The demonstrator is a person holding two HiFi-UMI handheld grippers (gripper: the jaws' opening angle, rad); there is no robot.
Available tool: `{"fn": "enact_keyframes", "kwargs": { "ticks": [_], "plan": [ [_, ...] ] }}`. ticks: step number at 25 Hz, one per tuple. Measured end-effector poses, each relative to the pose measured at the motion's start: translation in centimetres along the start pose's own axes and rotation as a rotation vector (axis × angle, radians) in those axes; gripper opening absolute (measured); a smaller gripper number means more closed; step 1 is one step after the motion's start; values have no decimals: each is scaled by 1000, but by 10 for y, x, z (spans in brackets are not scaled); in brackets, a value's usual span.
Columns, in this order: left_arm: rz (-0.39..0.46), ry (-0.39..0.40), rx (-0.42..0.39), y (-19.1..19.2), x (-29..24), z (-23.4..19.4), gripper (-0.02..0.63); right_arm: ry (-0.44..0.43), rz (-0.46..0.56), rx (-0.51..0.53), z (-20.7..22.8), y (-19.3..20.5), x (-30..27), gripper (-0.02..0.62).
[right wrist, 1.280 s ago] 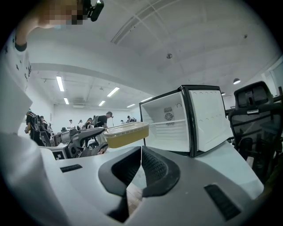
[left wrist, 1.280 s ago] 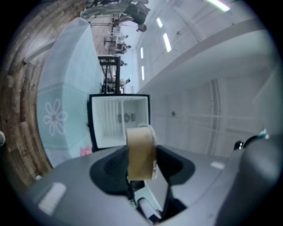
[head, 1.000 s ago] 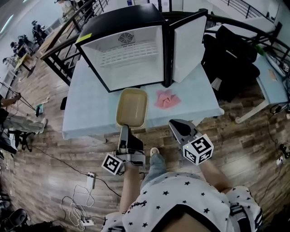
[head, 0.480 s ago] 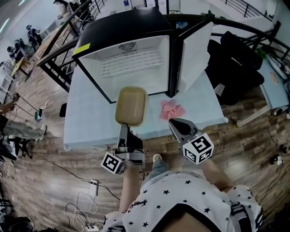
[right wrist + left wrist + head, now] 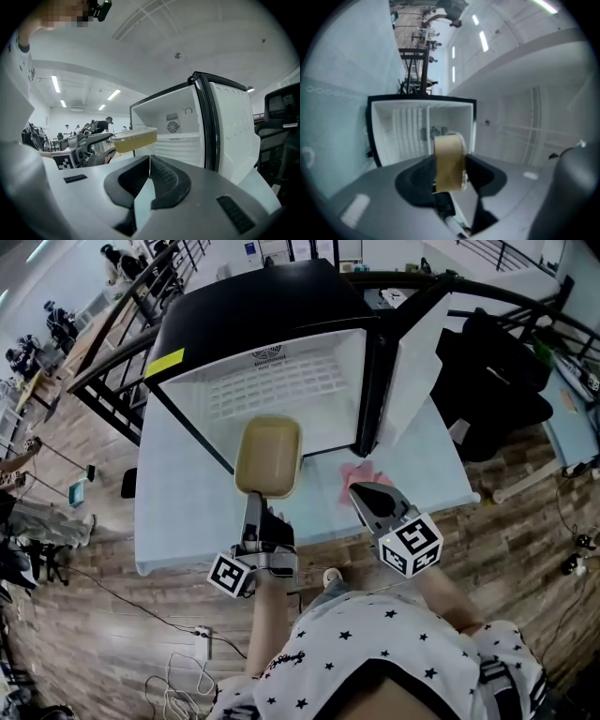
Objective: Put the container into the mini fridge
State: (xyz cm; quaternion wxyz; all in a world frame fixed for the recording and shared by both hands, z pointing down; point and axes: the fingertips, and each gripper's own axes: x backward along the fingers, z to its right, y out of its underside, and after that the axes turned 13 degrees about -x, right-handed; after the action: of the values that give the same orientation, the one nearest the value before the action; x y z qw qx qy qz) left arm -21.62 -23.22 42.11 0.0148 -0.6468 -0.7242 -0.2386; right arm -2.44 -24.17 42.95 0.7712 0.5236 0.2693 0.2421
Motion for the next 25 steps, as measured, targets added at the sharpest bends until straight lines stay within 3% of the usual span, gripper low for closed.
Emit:
{"fn": "enact_keyframes", "kwargs": {
  "ticks": [15,25],
  "plan": [
    [-16,31,26,-33,-56,-30,199,41,25,11,8,-9,-55,21],
    [19,11,49,-43,-87,-41,199,41,-5,-4,9,0,-67,21]
  ]
}}
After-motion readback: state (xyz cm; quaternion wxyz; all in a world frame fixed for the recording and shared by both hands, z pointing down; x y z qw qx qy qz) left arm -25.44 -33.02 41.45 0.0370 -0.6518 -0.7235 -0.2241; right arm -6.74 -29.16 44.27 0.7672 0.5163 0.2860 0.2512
